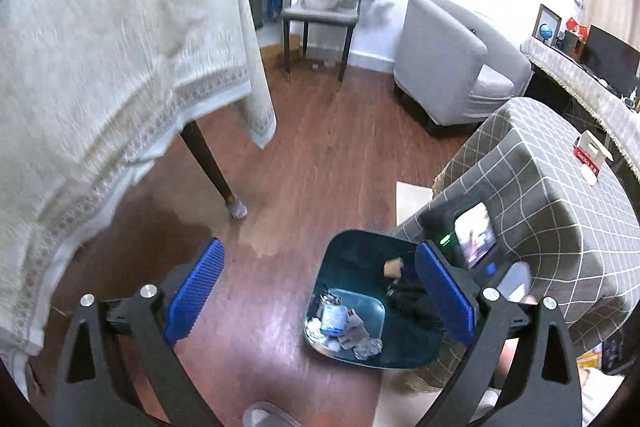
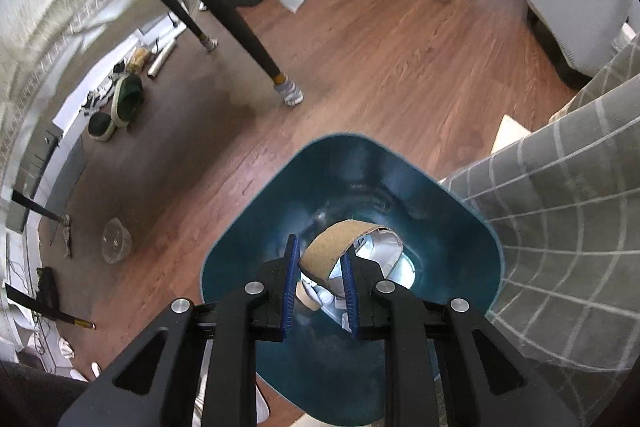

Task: Collect trash
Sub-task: 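Lower the right tool into the bin and open it to release the tape roll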

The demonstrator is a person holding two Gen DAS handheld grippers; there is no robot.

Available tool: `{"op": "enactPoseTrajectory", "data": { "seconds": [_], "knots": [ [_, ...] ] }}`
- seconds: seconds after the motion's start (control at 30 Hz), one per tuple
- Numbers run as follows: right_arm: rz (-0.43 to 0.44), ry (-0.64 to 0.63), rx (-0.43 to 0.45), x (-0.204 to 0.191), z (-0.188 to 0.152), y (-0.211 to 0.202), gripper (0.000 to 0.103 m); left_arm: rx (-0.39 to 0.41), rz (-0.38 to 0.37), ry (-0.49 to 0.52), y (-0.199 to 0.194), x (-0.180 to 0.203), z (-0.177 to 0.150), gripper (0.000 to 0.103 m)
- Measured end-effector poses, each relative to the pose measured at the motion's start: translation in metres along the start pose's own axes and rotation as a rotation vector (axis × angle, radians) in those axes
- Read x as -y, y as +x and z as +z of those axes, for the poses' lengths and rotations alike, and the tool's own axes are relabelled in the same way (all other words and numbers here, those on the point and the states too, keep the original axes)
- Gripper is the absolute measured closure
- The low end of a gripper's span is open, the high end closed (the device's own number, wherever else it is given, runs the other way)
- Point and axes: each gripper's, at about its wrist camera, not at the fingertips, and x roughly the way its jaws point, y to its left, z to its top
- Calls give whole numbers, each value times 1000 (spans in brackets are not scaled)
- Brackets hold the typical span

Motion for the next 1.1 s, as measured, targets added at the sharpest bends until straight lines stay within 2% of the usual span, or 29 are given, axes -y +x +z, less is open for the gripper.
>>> {"op": "enactPoseTrajectory", "data": {
  "seconds": [0.13,0.63,0.67,0.77,0.87,0.93,1.1],
  "knots": [
    [9,7,-36,-2,-9,19,82,9,-38,-22,-9,-1,6,5],
    [-27,15,-175,9,-45,64,82,69,-79,-38,-35,11,21,4],
    [-33,14,-181,9,-46,65,75,74,-82,-38,-37,12,23,4],
    [-36,12,-168,11,-46,59,40,91,-79,-41,-42,14,26,3],
    [-29,-5,-142,9,-44,50,39,108,-71,-49,-45,14,30,3],
    [-28,-16,-123,7,-42,44,37,99,-103,-65,-45,12,33,3],
    [-3,-14,-67,2,-34,21,26,114,-102,-82,-49,13,40,3]
  ]
}}
